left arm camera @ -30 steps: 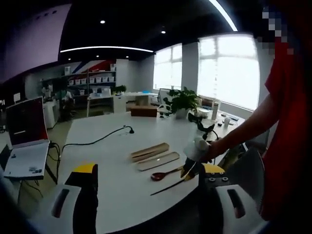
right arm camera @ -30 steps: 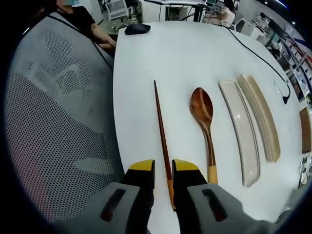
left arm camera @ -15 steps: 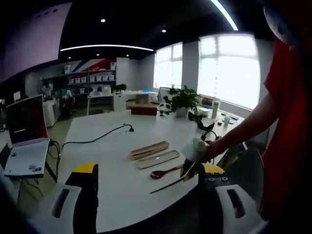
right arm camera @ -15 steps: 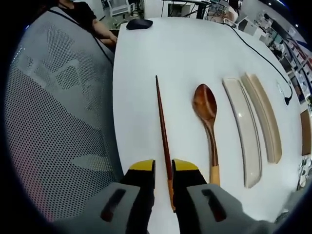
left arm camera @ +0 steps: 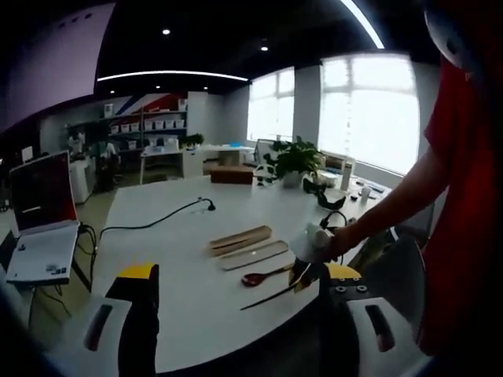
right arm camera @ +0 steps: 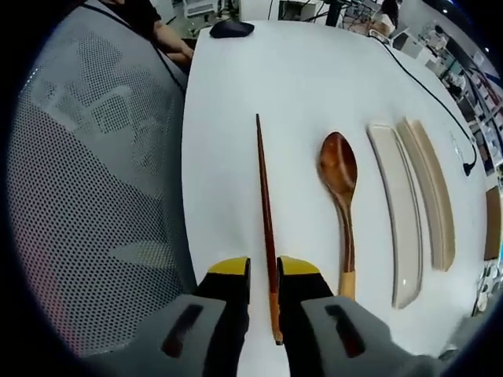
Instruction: Arrange the utensils inside the cutlery case until each visible utensil rests in its matching compartment.
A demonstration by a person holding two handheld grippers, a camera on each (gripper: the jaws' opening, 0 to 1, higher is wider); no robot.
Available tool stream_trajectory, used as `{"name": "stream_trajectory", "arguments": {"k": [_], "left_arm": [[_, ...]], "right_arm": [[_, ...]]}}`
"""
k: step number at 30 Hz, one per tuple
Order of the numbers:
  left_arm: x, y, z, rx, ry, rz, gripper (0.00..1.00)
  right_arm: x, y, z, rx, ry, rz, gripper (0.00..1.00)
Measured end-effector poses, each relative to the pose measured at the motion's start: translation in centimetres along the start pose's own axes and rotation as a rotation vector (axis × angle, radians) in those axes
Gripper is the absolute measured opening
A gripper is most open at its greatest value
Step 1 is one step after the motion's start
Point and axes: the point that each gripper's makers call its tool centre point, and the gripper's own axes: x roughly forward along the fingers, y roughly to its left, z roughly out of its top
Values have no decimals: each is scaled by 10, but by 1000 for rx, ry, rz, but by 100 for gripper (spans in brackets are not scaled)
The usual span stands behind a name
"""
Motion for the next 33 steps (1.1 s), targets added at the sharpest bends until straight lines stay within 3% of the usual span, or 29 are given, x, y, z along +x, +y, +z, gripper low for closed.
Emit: {"name": "stream_trajectory", "arguments": {"k": [6,14,23,33], "left_arm": [[1,1,1,15,7,-4,86],[2,-3,1,12,3,-8,86],[2,-1,0,8,1,-4,86],[2,-3,1,11,2,-7,85]], "right_arm": [[5,-1,-5,-12,46,19,8],[6,-3,0,-19,54,12,4],[8,-3,1,-131,110,-6,1],[7,-4,-1,-74,99,36,0]]}}
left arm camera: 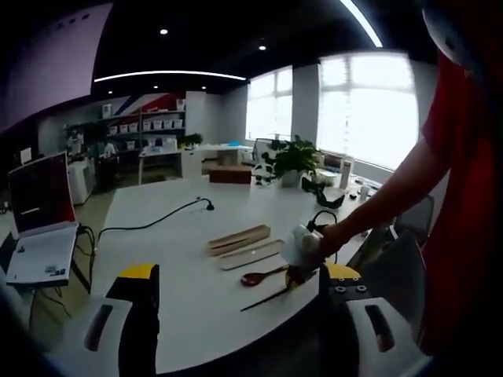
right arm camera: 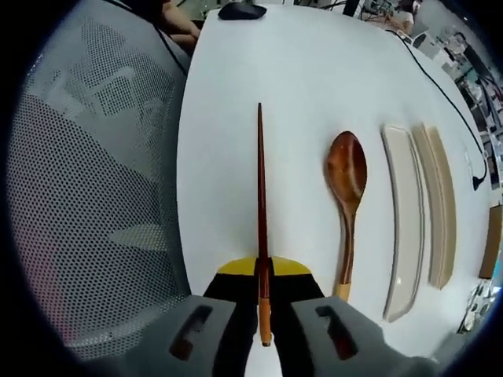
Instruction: Arrange the utensils inside the cutlery case until each visible utensil rests in its matching compartment.
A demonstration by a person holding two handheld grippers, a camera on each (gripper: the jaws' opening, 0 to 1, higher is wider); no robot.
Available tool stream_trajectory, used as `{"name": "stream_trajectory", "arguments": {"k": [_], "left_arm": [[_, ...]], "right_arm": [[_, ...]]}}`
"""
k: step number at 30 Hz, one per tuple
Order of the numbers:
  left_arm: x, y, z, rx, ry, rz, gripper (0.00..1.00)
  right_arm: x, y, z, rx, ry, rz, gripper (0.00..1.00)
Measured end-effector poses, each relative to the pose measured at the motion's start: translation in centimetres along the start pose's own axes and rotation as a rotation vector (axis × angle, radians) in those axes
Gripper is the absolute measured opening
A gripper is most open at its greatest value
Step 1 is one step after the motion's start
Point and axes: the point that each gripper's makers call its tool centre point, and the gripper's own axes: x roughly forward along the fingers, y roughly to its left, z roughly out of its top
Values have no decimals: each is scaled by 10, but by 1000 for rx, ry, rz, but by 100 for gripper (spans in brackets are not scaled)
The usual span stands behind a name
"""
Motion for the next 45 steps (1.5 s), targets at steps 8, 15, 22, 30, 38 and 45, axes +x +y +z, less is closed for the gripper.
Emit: {"name": "stream_trajectory", "arguments": {"k": [8,15,22,30,38,45], "left_arm": [[-2,1,2,5,-4,4,85],[-2,-1,0,5,-2,2,85],[-2,-3,2,7,-6,0,85],[-2,-3,2,11,-2,-1,85],[0,-3,5,19,-3,-9,85],[3,-4,8,26,-2,-16,85]], "right_arm": [[-4,3,-5,95,-19,39,0],[-15,2,-4,125,-28,40,0],[-21,-1,0,109,-33,30,0],[-23,-4,-2,112,-33,28,0],[-27,-9,-6,112,-30,18,0],[-34,-18,-8,117,-37,3,0]]}}
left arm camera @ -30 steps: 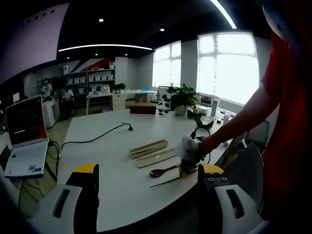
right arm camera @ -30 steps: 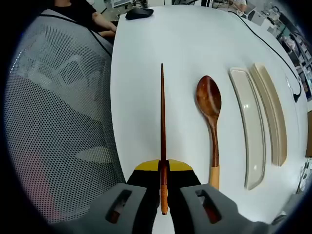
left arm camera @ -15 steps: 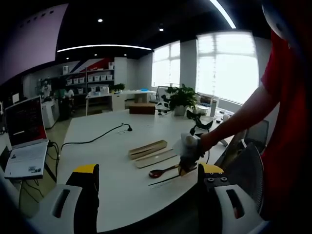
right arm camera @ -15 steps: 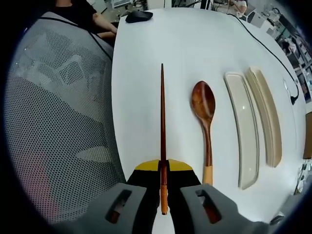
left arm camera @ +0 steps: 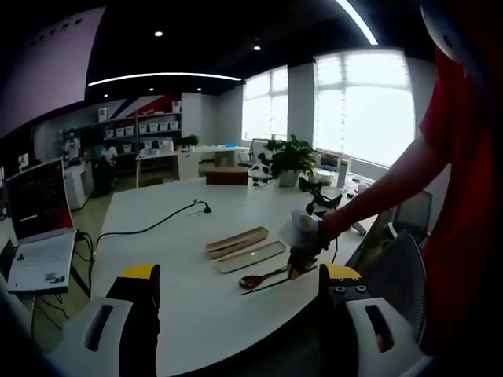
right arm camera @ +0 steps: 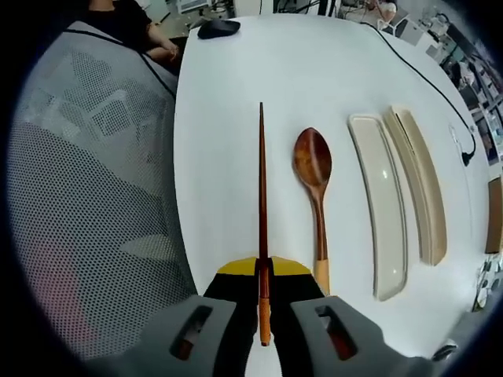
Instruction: Arrange the utensils inside the cutlery case until each visible utensil rests in its matching compartment.
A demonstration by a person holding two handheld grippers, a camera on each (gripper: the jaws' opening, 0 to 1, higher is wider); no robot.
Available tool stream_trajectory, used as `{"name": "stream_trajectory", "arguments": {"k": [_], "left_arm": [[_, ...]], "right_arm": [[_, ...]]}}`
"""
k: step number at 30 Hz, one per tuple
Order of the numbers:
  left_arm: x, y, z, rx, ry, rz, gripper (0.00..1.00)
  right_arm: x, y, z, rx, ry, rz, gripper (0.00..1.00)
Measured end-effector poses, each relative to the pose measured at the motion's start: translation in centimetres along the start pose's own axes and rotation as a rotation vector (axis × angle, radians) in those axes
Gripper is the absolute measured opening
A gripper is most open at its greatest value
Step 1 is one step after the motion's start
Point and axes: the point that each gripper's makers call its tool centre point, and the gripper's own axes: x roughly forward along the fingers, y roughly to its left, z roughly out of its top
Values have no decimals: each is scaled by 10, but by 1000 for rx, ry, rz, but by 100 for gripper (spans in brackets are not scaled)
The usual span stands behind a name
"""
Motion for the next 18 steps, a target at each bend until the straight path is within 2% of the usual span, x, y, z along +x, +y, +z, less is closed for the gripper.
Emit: {"name": "stream_trajectory", "arguments": {"k": [18], "left_arm": [[3,4,-3,-10,13,8,85]], "right_arm": [[-10,-30,-1,-9,-7,-32,0]]}}
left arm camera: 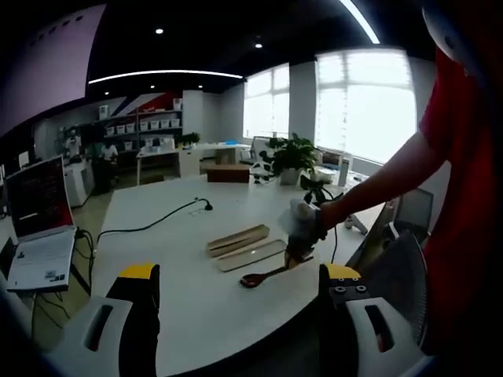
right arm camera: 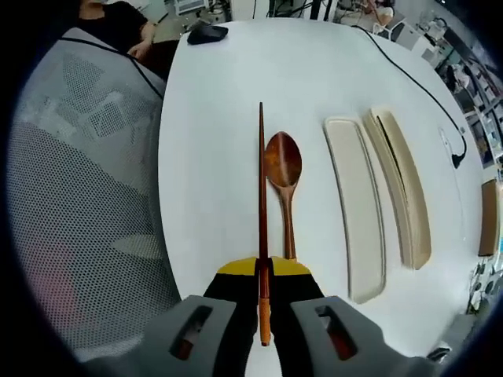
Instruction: Arrange the utensils inside the cutlery case until each visible utensil rests in its matching compartment.
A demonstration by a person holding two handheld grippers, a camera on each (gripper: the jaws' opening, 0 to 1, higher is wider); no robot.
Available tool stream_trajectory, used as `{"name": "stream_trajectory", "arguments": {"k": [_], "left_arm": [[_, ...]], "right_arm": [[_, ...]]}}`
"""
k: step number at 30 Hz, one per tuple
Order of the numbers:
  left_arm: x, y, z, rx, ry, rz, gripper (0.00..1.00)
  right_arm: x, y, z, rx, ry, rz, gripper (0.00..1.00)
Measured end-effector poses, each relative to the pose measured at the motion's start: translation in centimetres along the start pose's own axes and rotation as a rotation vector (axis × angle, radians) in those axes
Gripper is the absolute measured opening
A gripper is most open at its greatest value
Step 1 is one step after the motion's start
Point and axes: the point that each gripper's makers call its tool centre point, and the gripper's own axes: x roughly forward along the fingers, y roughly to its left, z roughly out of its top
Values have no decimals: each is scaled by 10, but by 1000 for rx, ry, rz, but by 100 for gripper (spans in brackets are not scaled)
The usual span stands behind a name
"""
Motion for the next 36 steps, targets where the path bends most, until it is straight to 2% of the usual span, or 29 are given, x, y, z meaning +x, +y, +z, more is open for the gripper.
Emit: {"name": "stream_trajectory", "arguments": {"k": [17,36], "left_arm": [[1,3,-5,-7,15,8,85],[2,7,-7,-9,21,19,84]], "right_arm": [[-15,-26,-6,1,-5,-34,0],[-35,-50,5,-28,-12,-61,0]]}}
